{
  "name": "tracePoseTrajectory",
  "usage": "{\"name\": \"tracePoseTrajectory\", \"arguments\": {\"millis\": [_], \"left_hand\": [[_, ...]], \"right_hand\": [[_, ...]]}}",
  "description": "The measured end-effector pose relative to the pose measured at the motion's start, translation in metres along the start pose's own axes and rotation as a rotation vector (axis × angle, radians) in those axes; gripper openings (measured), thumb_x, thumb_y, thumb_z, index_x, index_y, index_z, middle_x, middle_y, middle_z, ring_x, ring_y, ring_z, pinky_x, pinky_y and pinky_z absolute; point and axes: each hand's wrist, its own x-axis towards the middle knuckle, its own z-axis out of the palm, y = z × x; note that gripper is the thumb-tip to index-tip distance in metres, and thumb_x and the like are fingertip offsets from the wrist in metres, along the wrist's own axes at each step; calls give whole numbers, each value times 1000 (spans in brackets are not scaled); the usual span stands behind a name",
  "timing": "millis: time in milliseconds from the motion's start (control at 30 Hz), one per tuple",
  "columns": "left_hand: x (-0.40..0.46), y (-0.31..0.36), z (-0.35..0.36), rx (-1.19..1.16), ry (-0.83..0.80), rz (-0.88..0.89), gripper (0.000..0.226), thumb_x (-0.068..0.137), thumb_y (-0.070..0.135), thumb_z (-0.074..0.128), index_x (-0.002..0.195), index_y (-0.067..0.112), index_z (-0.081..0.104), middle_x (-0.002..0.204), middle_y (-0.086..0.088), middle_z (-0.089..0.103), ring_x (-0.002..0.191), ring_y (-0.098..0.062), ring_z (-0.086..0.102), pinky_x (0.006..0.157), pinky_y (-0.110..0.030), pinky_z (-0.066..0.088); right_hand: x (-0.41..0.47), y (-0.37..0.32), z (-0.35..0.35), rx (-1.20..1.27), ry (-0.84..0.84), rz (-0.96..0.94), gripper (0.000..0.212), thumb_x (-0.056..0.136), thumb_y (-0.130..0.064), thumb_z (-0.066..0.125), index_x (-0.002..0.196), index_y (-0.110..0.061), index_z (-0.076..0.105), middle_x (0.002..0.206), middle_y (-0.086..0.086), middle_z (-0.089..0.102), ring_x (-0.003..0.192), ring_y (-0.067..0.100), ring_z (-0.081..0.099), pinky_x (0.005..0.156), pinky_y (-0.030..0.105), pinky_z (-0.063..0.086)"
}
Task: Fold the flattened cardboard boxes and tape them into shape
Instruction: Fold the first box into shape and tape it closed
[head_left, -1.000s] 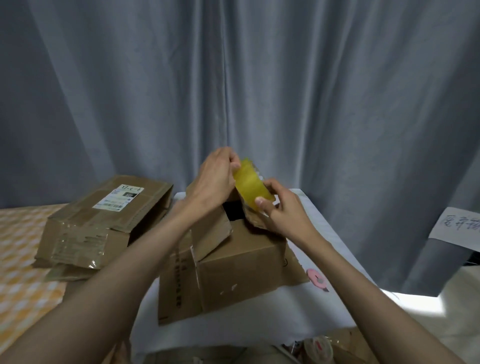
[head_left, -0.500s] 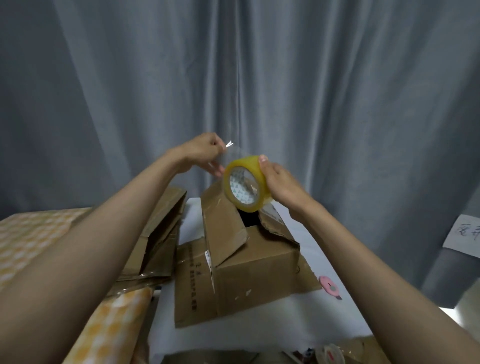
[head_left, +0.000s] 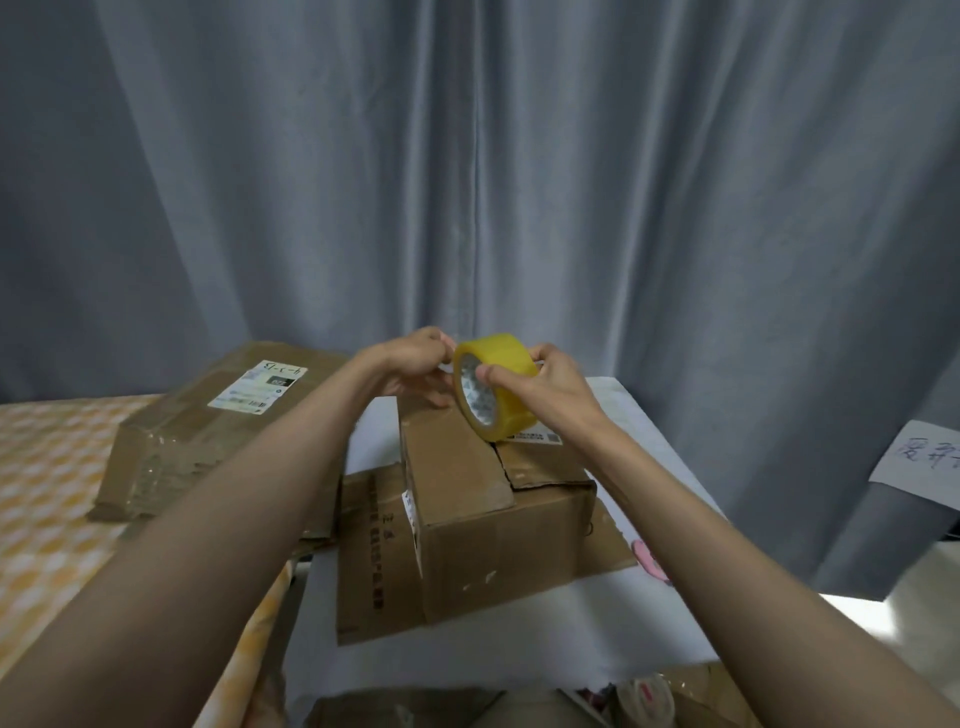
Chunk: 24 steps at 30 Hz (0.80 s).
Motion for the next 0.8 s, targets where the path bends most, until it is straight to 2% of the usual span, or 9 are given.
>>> {"name": "tracePoseTrajectory", "arguments": {"millis": [67,133,267,367,433,500,600,700,800], "left_hand": [[3,-2,-3,-16,13,7,29,101,-1,31,86,10,54,83,-14,70,72,-22,73,75,-51,61],[7,-1,-5,23,73,53,25,102,0,32,89,13,49,90,-13,61,74,-20,68,76,-52,60],[20,24,-19,189,224,294,18,103,9,41,88,17,45,88,-8,51,75,-17,57,63,-35,57],[32,43,-27,442,365,449,11,99,6,43,91,13,47,85,-5,55,79,-19,54,66,-29,48],[41,39,-25,559,461,499,10,96,3,44,91,11,48,92,-11,58,84,-20,51,72,-26,37],[47,22,-18,499,433,420,11,98,2,44,90,9,48,94,-16,57,82,-20,53,76,-28,40],[59,-8,-5,332,298,254,17,102,2,41,88,4,51,88,-16,56,80,-21,57,78,-33,51],[66,-20,0,282,230,213,36,99,-8,34,67,6,45,71,-9,42,61,-17,42,49,-12,45],[69,-23,-4,278,177,165,29,98,-7,32,76,7,47,76,-11,36,56,-17,35,45,-14,39]], "right_hand": [[0,1,10,14,55,-3,41,74,-49,81,85,-23,51,83,-10,62,74,2,58,50,14,36],[-3,5,15,21,71,-7,42,78,-54,76,86,-23,48,83,-8,62,75,5,58,51,16,36],[-7,8,14,-25,96,-46,50,81,-62,69,96,-18,51,89,-2,63,82,12,61,59,27,40],[-7,2,13,-76,90,-52,55,77,-64,72,99,-17,53,91,-2,63,84,14,60,63,32,45],[-10,6,16,-127,47,-28,48,75,-52,80,99,-18,56,89,-4,63,85,15,60,63,29,45],[-19,19,22,-149,15,-8,42,77,-39,81,106,-18,59,99,-2,64,95,17,60,72,29,47],[-35,35,34,-113,87,-31,45,86,-42,73,118,-19,53,114,-1,58,108,18,54,82,31,40],[-41,39,45,-121,175,-56,45,90,-51,64,122,-23,48,118,-4,57,109,15,54,85,30,40],[-42,40,49,-129,227,-107,44,93,-50,61,123,-21,50,119,-4,57,110,16,54,92,38,47]]}}
